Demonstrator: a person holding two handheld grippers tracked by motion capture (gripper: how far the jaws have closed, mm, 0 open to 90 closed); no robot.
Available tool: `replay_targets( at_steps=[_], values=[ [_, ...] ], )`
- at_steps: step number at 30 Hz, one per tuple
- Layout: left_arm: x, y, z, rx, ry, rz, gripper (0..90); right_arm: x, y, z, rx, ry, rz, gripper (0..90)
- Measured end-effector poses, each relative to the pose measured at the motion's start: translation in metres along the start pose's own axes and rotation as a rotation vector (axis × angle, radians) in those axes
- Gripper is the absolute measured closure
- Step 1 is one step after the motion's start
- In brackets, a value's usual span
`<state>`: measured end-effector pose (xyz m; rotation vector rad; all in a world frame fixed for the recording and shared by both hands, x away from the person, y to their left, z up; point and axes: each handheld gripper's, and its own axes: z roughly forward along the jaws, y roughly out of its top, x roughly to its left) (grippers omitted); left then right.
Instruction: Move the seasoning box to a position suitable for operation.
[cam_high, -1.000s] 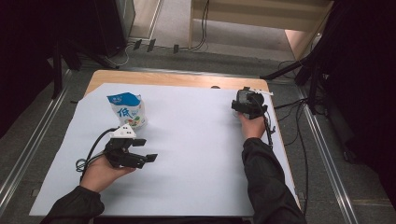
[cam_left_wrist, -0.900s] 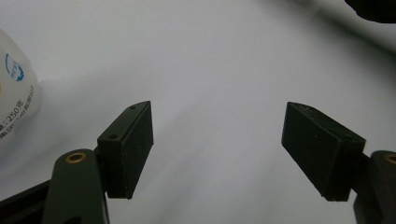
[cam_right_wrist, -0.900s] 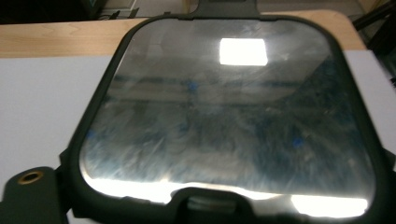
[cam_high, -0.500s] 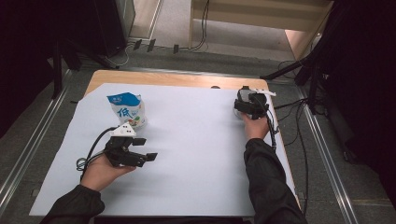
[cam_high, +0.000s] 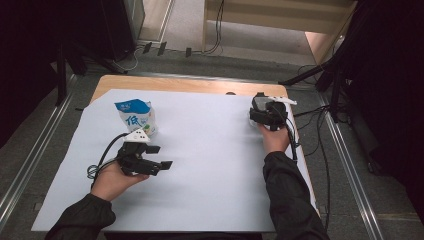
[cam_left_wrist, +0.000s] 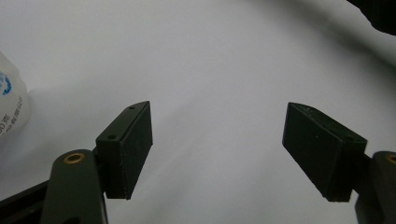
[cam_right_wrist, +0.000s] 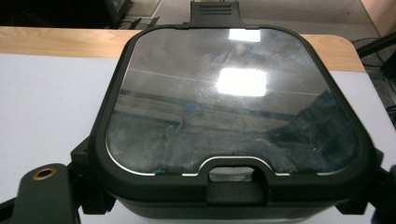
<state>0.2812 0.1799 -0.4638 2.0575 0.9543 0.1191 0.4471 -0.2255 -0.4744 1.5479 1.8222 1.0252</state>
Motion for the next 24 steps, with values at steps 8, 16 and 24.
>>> replay_targets(
  at_steps=[8, 16, 24],
  values=[
    [0.002, 0.008, 0.008, 0.005, -0.023, 0.009, 25.6, 0.014, -0.005, -0.019, -0.014, 0.056, -0.019, 16.0],
    [0.002, 0.014, 0.016, 0.021, -0.029, 0.021, 25.8, 0.03, -0.012, -0.036, -0.022, 0.102, -0.059, 16.0],
    [0.003, 0.019, 0.021, 0.021, -0.031, 0.033, 26.4, 0.044, -0.021, -0.052, -0.022, 0.134, -0.101, 16.1]
  ],
)
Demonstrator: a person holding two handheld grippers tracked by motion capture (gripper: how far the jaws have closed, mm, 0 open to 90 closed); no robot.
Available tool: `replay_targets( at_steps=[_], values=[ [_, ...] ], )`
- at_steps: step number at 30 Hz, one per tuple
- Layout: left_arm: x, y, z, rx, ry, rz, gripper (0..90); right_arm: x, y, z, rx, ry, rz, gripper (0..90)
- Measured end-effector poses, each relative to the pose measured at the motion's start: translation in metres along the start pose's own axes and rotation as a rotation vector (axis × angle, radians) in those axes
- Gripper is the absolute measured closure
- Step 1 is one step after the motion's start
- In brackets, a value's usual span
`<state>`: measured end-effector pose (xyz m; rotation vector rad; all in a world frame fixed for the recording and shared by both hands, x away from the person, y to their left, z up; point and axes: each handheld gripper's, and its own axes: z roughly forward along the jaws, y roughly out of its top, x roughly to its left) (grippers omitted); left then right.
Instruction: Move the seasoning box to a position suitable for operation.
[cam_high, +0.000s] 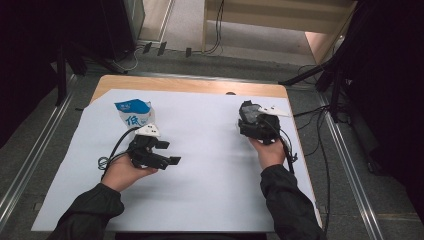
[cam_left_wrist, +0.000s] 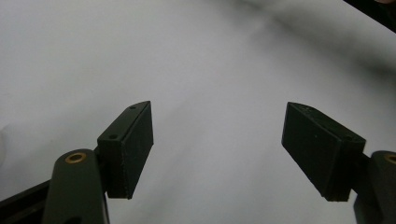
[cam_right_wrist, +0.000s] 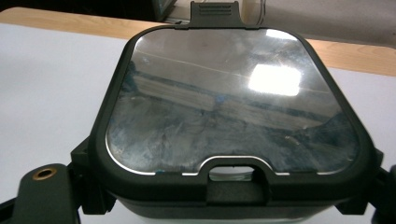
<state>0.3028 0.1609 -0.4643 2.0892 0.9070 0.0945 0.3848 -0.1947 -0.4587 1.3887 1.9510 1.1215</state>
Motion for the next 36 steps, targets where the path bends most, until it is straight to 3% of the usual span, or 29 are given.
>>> replay_targets(
  at_steps=[8, 12, 15, 27, 36],
  values=[
    [0.002, 0.003, 0.004, 0.012, 0.009, -0.001, 29.7, 0.018, -0.008, -0.01, -0.002, 0.045, -0.017, 16.1],
    [0.003, 0.003, 0.004, 0.012, -0.006, -0.002, 31.0, 0.026, -0.013, -0.011, 0.002, 0.055, -0.033, 16.1],
    [0.003, 0.003, 0.004, 0.006, -0.004, 0.0, 31.5, 0.033, -0.016, -0.011, 0.011, 0.076, -0.03, 16.0],
    [0.004, 0.003, 0.002, 0.006, 0.001, 0.0, 31.9, 0.067, -0.024, -0.005, 0.039, 0.161, -0.093, 16.0],
    [0.004, 0.0, 0.0, 0.0, 0.01, -0.005, 32.1, 0.082, -0.029, 0.002, 0.05, 0.211, -0.117, 16.0]
  ],
)
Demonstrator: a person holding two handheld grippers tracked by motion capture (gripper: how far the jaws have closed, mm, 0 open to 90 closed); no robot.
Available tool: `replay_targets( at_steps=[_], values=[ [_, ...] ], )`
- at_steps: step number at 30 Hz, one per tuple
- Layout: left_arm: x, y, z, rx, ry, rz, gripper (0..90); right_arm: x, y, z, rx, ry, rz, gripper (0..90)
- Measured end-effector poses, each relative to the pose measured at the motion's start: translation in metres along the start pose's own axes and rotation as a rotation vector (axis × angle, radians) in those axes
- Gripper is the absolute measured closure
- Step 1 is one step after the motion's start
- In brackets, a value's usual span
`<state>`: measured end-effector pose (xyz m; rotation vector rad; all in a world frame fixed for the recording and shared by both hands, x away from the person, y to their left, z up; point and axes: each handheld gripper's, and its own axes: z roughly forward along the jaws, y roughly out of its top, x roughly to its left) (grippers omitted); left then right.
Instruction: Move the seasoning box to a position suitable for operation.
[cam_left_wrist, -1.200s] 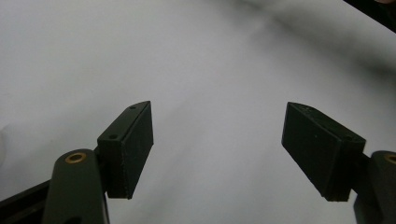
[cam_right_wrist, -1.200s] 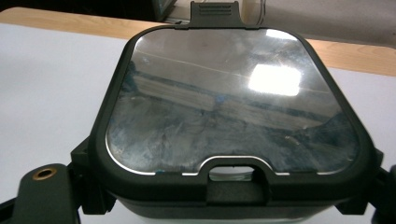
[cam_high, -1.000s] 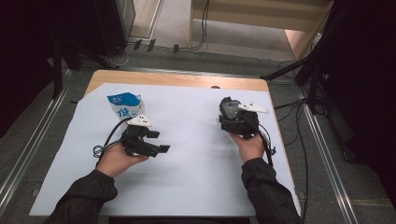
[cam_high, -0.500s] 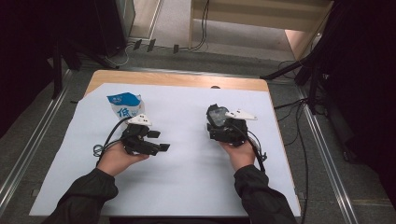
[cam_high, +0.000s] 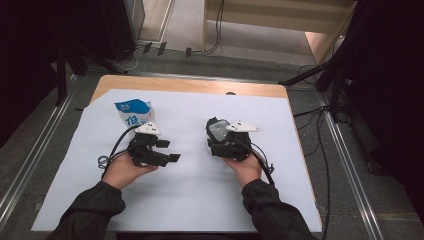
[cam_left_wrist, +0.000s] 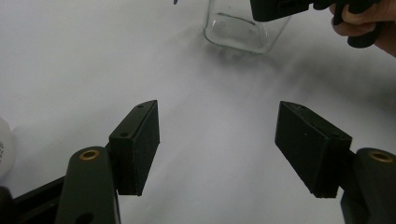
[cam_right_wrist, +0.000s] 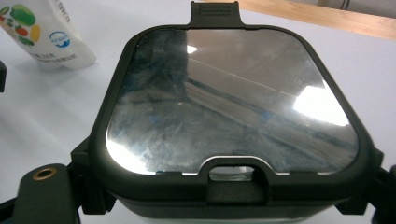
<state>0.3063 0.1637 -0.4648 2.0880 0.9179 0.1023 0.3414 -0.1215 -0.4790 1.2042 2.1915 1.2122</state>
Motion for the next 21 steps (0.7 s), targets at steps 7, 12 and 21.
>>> replay_targets(
  at_steps=[7, 12, 21],
  values=[
    [0.001, -0.002, -0.003, -0.005, 0.012, -0.01, 32.6, 0.011, -0.002, 0.01, 0.011, 0.037, -0.02, 16.0],
    [0.002, -0.004, -0.006, -0.005, 0.013, -0.013, 34.6, 0.026, -0.007, 0.018, 0.017, 0.07, -0.058, 16.0],
    [0.005, -0.007, -0.01, -0.012, 0.024, -0.023, 34.5, 0.047, -0.013, 0.031, -0.001, 0.076, -0.113, 16.0]
  ],
)
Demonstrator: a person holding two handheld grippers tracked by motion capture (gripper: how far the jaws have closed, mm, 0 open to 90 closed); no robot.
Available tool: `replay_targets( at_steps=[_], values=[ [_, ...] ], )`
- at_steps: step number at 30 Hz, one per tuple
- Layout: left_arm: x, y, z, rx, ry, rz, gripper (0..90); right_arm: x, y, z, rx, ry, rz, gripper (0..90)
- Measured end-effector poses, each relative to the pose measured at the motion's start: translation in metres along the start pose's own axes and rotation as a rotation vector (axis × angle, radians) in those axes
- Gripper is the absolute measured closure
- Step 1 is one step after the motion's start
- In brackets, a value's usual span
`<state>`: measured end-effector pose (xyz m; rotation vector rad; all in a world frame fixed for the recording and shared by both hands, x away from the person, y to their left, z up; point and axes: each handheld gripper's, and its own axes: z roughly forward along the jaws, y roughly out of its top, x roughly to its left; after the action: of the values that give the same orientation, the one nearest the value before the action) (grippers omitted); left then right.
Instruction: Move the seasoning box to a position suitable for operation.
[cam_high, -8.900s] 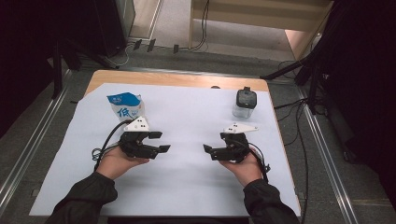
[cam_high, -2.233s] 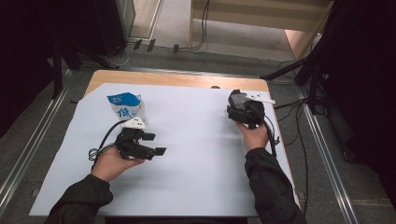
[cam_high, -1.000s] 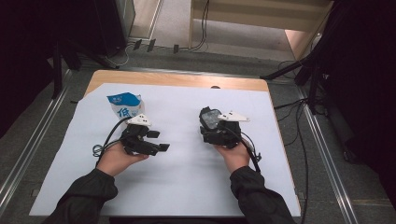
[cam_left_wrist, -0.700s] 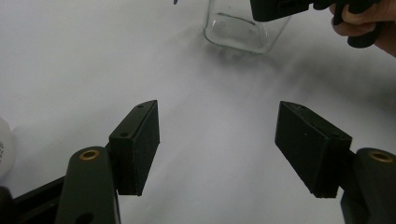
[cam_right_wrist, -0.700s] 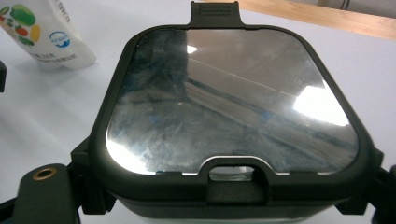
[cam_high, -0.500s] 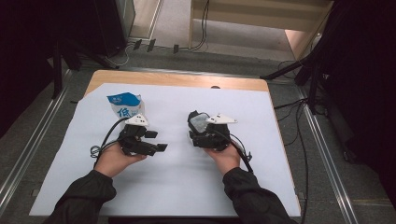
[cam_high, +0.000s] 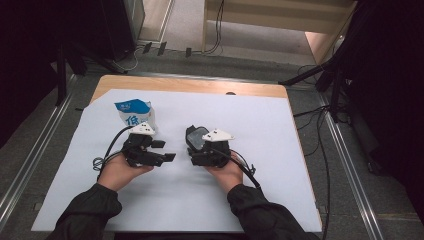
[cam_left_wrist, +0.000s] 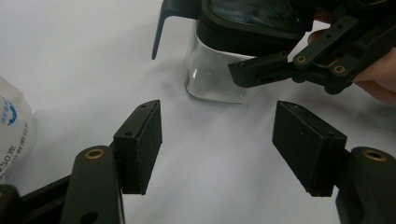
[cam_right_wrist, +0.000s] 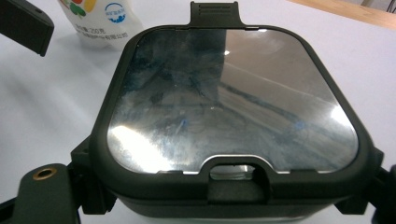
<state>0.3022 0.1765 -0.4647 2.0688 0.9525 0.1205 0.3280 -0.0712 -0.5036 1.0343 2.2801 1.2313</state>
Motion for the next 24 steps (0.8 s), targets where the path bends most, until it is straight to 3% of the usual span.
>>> replay_targets(
  at_steps=[9, 12, 15, 24],
  values=[
    [-0.001, 0.0, 0.001, 0.002, 0.001, 0.0, 34.5, -0.002, 0.001, -0.003, 0.018, 0.039, 0.005, 14.2],
    [0.0, 0.0, 0.001, 0.005, 0.002, 0.0, 34.5, -0.006, 0.005, -0.007, 0.006, 0.078, 0.03, 9.7],
    [0.0, 0.0, 0.001, 0.001, 0.005, 0.0, 34.4, -0.009, 0.009, -0.016, -0.007, 0.119, 0.057, 8.3],
    [-0.001, 0.002, 0.005, 0.0, 0.006, 0.016, 37.4, -0.012, 0.018, -0.049, -0.009, 0.132, 0.018, 9.2]
  ],
)
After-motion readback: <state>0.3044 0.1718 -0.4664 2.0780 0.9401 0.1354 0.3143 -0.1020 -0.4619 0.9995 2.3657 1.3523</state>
